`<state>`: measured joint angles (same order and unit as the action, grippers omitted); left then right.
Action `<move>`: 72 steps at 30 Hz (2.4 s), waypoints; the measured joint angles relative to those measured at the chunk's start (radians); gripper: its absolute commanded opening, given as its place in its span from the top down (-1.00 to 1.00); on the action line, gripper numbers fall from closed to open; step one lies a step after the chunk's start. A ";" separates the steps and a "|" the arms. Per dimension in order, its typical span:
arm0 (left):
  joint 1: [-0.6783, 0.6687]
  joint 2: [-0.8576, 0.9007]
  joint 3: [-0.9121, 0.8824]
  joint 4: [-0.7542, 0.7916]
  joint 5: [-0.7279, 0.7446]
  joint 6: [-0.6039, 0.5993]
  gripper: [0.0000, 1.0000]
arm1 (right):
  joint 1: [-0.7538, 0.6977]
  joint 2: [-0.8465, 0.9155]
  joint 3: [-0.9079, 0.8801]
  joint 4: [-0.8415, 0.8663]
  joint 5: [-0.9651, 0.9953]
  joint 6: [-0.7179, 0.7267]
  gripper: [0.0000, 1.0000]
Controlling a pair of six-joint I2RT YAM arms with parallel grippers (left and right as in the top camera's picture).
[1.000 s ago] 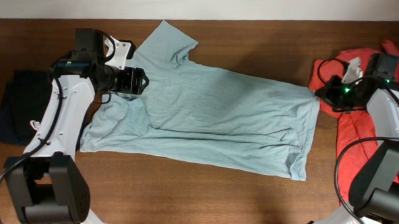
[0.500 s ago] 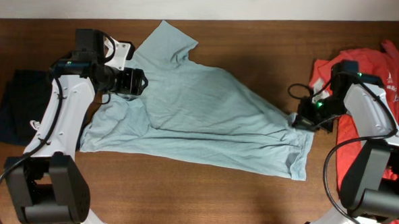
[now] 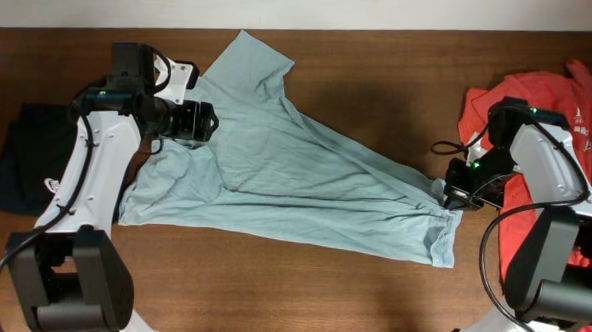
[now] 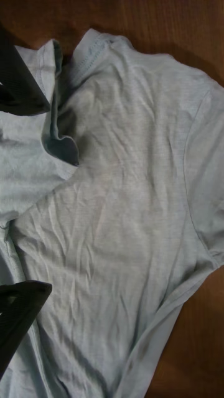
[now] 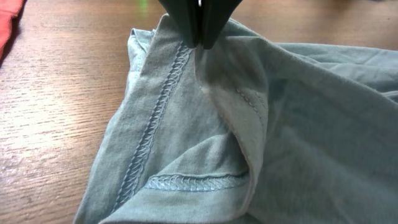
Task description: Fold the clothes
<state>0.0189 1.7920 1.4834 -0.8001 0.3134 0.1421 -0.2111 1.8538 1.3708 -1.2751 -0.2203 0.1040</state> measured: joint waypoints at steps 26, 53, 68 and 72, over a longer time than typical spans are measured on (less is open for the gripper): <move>-0.014 0.312 0.401 -0.012 -0.002 0.126 -0.68 | 0.069 0.000 0.000 0.027 0.014 -0.003 -0.32; -0.111 0.778 0.509 0.619 -0.019 0.147 0.44 | 0.069 0.000 0.000 0.034 0.014 0.001 -0.34; -0.095 0.776 0.740 0.170 -0.040 0.146 0.99 | 0.069 0.000 0.000 0.034 0.014 0.002 -0.33; -0.084 0.757 0.846 0.019 -0.051 0.146 0.99 | 0.069 0.000 0.000 0.034 0.014 0.002 -0.32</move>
<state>-0.0654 2.5488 2.3295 -0.7811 0.2619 0.2886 -0.1421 1.8538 1.3708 -1.2407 -0.2062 0.1059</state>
